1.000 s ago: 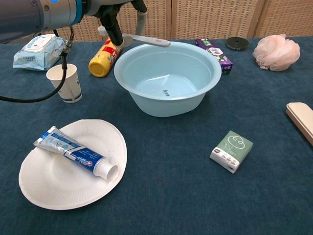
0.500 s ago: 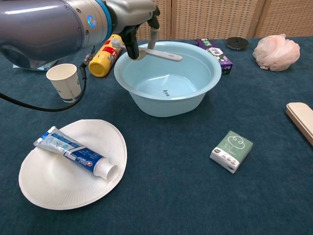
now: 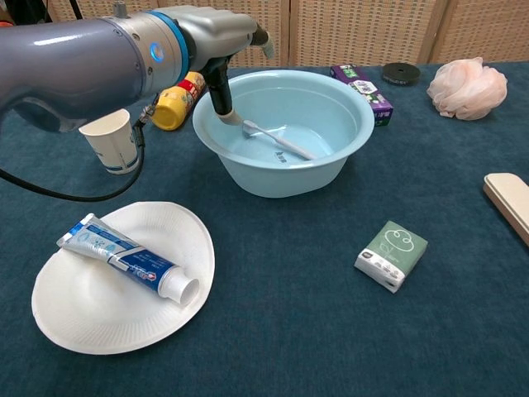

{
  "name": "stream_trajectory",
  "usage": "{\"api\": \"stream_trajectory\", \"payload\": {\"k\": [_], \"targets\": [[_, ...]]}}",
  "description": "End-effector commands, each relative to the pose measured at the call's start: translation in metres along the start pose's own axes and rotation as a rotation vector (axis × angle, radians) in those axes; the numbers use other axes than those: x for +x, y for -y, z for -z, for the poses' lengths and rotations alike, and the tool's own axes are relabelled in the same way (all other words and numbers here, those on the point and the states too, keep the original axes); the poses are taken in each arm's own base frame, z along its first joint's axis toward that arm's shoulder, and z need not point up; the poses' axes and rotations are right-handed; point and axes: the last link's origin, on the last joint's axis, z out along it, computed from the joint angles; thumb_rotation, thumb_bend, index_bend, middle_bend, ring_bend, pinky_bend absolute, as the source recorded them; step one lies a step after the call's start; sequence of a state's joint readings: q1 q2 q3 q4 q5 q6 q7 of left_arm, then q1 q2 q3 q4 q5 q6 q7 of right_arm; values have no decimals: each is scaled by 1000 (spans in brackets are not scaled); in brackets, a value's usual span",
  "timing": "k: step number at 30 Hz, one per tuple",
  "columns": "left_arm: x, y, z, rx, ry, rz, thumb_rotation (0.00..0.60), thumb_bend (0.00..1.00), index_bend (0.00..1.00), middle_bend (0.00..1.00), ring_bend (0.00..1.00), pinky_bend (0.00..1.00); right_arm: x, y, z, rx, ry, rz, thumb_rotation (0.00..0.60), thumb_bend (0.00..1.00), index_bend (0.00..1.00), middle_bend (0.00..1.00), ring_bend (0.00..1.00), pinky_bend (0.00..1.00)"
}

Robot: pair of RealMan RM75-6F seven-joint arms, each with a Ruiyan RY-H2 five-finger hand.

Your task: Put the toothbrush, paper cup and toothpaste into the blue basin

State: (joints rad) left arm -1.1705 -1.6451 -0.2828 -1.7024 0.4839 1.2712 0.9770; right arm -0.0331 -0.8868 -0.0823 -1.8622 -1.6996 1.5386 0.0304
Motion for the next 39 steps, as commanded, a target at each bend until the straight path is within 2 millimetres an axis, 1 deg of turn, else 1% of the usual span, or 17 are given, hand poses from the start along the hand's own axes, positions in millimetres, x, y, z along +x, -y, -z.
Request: {"api": "stream_trajectory", "payload": {"k": [1, 8, 13, 15, 17, 19, 25, 28, 30, 32, 39], "targets": [[-1, 8, 3, 9, 13, 11, 600, 204, 26, 0, 0, 33, -1, 0, 0, 1, 1, 3, 600, 91, 0, 0, 0, 0], [-1, 38, 22, 19, 49, -7, 600, 205, 40, 0, 0, 33, -3, 2, -2, -2, 6, 22, 600, 91, 0, 0, 0, 0], [8, 63, 39, 26, 66, 10, 600, 204, 55, 0, 0, 32, -5, 6, -1, 0, 5, 44, 600, 92, 0, 0, 0, 0], [14, 76, 56, 35, 97, 41, 600, 204, 70, 0, 0, 32, -10, 10, -2, 10, 20, 68, 600, 92, 0, 0, 0, 0], [22, 85, 74, 18, 122, 55, 600, 204, 95, 0, 0, 33, -14, 13, -3, 12, 31, 83, 600, 92, 0, 0, 0, 0], [26, 91, 87, -2, 145, 59, 600, 204, 111, 0, 0, 33, -16, 16, -3, 15, 34, 91, 600, 92, 0, 0, 0, 0], [32, 100, 119, -54, 194, 34, 600, 205, 113, 0, 0, 33, -19, 19, -3, 24, 39, 102, 600, 93, 0, 0, 0, 0], [32, 104, 131, -77, 198, -1, 600, 204, 113, 0, 0, 33, -19, 20, -3, 26, 41, 104, 600, 93, 0, 0, 0, 0], [29, 110, 134, -70, 192, -29, 600, 205, 113, 0, 0, 33, -19, 20, -3, 29, 41, 104, 600, 92, 0, 0, 0, 0], [26, 117, 132, -49, 192, -37, 600, 205, 113, 0, 0, 32, -19, 21, -3, 33, 41, 104, 600, 92, 0, 0, 0, 0], [21, 137, 112, 18, 189, -9, 600, 202, 113, 0, 0, 33, -20, 22, -4, 42, 43, 106, 600, 91, 0, 0, 0, 0]]}}
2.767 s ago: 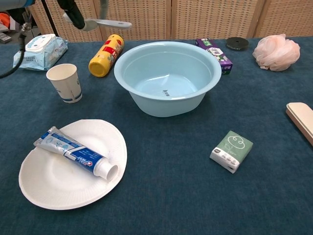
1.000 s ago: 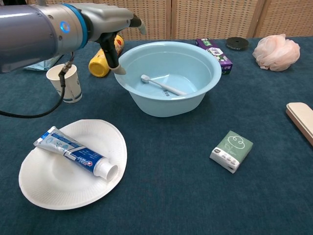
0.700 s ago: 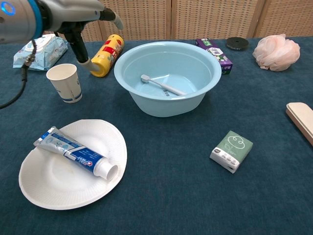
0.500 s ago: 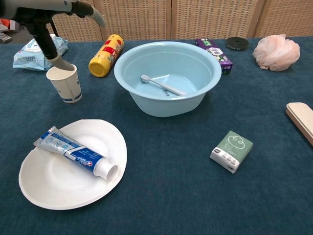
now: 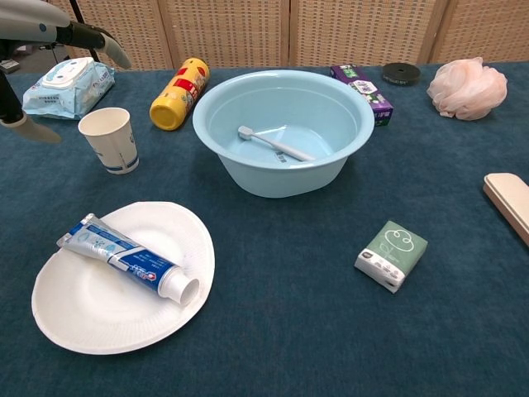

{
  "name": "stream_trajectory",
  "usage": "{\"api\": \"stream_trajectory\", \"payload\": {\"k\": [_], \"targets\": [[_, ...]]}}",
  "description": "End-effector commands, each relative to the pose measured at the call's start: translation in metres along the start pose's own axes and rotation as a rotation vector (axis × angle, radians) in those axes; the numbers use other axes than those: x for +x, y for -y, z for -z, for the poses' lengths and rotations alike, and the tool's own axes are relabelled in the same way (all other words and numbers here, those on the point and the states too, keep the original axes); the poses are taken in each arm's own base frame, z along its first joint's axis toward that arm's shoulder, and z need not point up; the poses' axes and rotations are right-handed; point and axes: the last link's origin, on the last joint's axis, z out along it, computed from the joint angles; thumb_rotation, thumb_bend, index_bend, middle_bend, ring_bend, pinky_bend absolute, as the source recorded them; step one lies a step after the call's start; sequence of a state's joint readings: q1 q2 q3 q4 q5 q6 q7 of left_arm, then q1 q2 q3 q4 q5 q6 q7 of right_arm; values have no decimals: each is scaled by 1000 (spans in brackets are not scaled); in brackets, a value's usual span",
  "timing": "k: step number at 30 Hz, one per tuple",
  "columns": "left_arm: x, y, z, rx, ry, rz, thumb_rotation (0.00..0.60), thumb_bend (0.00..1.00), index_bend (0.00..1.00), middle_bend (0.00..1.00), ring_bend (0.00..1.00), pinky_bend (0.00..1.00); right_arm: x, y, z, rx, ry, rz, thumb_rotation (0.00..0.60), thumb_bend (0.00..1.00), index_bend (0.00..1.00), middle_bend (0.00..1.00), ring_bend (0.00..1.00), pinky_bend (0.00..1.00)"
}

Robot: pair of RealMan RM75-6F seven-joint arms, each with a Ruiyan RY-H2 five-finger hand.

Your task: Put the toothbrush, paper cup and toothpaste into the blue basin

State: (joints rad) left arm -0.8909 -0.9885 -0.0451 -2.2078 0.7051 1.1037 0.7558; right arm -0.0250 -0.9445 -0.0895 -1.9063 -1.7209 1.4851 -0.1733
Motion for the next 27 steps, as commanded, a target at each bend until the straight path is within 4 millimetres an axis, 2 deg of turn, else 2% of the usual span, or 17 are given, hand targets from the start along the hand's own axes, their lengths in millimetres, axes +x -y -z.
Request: {"api": "stream_trajectory", "payload": {"k": [1, 6, 13, 19, 27], "targets": [[0, 9, -11, 25, -1, 14, 600, 201, 113, 0, 0, 32, -1, 0, 0, 1, 1, 1, 600, 91, 0, 0, 0, 0], [-3, 17, -27, 54, 16, 4, 600, 196, 113, 0, 0, 33, -2, 1, -1, 2, 5, 5, 600, 93, 0, 0, 0, 0], [-16, 24, -52, 119, 67, 5, 600, 197, 113, 0, 0, 33, -1, 0, -1, -1, 4, 2, 600, 92, 0, 0, 0, 0], [-23, 34, -70, 183, 46, -10, 600, 196, 113, 0, 0, 32, -3, -1, -2, -2, 13, 2, 600, 92, 0, 0, 0, 0], [-33, 41, -80, 227, 69, 0, 600, 196, 113, 0, 0, 33, -4, 0, -3, -2, 15, 5, 600, 92, 0, 0, 0, 0]]}}
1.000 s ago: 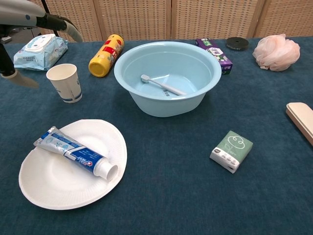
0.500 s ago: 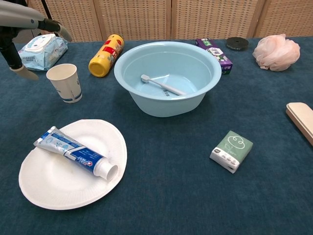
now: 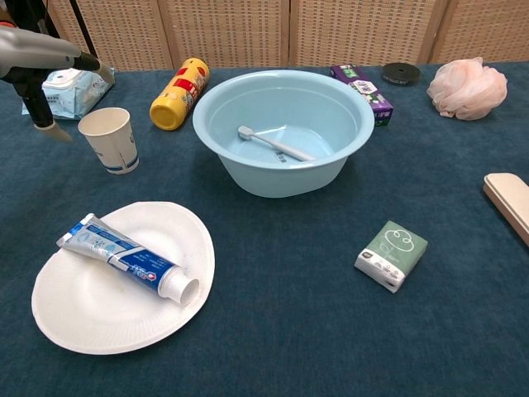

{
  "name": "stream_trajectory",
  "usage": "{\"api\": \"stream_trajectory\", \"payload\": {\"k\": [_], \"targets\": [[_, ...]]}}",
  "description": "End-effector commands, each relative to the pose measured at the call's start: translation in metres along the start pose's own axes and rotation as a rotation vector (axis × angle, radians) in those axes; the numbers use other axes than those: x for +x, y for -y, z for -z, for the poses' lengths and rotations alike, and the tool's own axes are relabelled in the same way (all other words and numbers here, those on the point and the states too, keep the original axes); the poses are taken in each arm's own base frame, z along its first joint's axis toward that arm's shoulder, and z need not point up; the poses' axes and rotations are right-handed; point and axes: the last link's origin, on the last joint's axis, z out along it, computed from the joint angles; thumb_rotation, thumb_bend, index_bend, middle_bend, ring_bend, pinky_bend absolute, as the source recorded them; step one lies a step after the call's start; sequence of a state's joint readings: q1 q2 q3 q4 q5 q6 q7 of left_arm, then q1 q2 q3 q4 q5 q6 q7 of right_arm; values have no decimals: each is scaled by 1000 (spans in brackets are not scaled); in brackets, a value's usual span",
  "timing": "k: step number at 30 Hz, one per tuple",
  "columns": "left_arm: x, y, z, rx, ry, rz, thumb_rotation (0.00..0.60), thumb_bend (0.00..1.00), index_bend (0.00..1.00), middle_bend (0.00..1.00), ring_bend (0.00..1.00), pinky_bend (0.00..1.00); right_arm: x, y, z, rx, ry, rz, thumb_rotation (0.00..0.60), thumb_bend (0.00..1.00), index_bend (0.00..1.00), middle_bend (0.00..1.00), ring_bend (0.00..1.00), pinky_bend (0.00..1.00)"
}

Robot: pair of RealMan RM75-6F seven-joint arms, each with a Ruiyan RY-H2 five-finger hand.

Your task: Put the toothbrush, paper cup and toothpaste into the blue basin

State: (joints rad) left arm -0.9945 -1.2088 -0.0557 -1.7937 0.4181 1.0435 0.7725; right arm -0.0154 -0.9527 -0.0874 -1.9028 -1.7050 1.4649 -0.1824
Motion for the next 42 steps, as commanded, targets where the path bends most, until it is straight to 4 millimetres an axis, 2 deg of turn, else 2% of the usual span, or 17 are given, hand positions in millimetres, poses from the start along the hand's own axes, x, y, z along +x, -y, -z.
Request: {"api": "stream_trajectory", "payload": {"k": [1, 28, 34, 42], "targets": [[-2, 0, -2, 4, 9, 1, 600, 196, 113, 0, 0, 33, 0, 0, 0, 1, -1, 0, 600, 92, 0, 0, 0, 0], [-29, -9, -22, 45, 24, -2, 600, 205, 114, 0, 0, 33, 0, -1, -1, -3, 6, -3, 600, 101, 0, 0, 0, 0], [-35, -12, -24, 61, 5, -7, 600, 219, 151, 0, 0, 74, 0, -1, 0, -3, 7, -2, 600, 101, 0, 0, 0, 0], [-42, -15, -29, 76, -23, -2, 600, 266, 250, 0, 0, 118, -1, -1, -1, -2, 10, -1, 600, 99, 0, 0, 0, 0]]}}
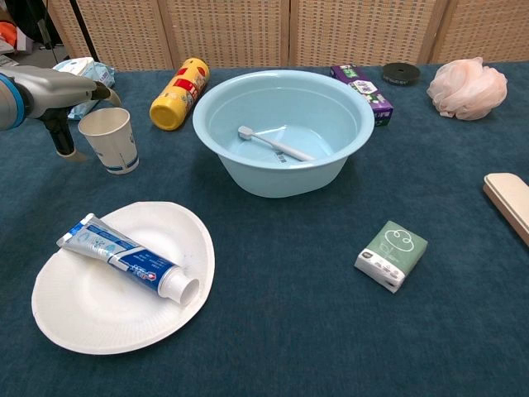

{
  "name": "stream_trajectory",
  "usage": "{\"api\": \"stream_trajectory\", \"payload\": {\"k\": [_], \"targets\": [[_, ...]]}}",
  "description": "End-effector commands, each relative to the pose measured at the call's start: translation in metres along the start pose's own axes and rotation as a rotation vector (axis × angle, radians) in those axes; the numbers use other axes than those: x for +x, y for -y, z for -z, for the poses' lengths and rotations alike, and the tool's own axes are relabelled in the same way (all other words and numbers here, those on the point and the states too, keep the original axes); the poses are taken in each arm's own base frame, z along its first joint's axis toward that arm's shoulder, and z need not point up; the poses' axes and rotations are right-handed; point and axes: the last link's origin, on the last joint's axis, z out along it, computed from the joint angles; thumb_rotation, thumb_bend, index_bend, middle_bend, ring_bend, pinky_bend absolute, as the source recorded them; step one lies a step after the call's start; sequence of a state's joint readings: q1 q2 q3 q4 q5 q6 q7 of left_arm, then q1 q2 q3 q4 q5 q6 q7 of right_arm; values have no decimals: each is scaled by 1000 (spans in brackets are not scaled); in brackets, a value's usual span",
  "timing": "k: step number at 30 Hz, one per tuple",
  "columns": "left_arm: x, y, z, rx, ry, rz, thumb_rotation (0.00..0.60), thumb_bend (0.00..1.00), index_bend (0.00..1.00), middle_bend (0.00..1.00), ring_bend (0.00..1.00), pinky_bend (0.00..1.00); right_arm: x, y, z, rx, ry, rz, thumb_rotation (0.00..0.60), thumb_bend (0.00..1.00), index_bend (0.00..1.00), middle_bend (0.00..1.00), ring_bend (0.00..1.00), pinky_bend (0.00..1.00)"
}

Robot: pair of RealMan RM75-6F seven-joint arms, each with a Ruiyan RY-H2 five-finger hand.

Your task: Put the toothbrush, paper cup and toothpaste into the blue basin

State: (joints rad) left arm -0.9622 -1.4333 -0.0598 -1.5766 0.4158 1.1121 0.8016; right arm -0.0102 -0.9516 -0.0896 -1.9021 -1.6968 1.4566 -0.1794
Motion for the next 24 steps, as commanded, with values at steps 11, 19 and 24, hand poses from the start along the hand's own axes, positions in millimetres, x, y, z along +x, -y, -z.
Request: {"api": "stream_trajectory", "payload": {"k": [11, 19, 24], "targets": [[-5, -6, -2, -1, -24, 16, 600, 377, 404, 0, 19, 143, 0, 0, 0, 1, -2, -2, 600, 101, 0, 0, 0, 0], [5, -4, -1, 1, -46, 25, 600, 381, 430, 6, 20, 143, 1, 0, 0, 0, -2, -2, 600, 103, 0, 0, 0, 0], [27, 3, 2, 8, -83, 52, 600, 380, 430, 5, 20, 143, 1, 0, 0, 1, -2, -2, 600, 102, 0, 0, 0, 0]]}}
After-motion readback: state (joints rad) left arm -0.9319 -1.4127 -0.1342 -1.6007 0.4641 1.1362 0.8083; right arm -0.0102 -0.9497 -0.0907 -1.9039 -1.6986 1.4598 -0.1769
